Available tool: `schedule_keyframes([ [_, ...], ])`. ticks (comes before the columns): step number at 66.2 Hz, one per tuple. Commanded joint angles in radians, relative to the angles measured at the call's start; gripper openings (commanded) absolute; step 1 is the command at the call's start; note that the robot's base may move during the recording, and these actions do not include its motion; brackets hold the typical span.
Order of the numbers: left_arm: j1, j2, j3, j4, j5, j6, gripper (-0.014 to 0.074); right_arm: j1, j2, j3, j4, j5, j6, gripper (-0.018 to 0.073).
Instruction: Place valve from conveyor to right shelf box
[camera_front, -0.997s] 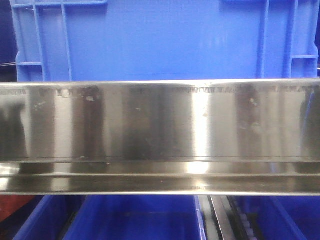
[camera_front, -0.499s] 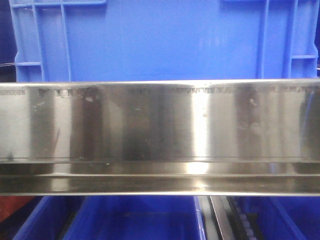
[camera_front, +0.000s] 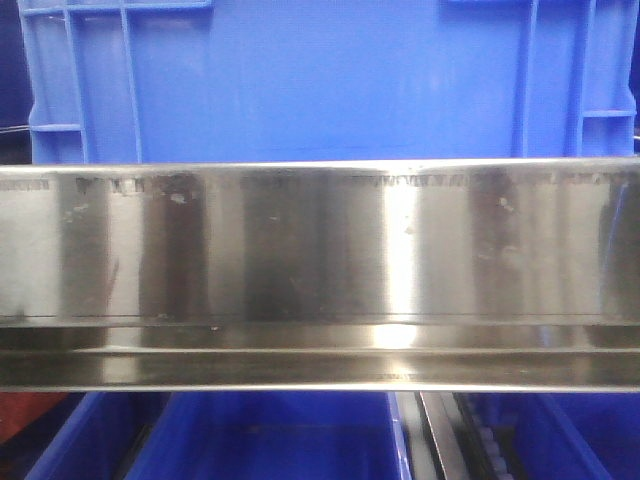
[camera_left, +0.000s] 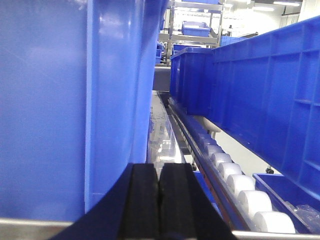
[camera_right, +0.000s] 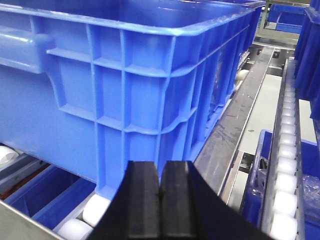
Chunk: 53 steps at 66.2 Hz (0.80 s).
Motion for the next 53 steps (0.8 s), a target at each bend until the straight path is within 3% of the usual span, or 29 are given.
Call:
schedule_keyframes([
  [1,0.004,-0.005,-0.001,-0.004,-0.028,0.000,-0.0111,0.001,-0.006,-0.001,-0.005,-0.022,0.000,-0.0154],
  [42,0.004,-0.005,-0.001,-0.004,-0.028,0.000,-0.0111,-0.003,-0.018,0.014,0.004,-0.035,0.000,-0.0154],
  [53,0.004,-0.005,-0.001,-0.004,-0.028,0.000,-0.0111,-0.074,-0.082,0.090,0.005,-0.085,0.000,-0.0154],
])
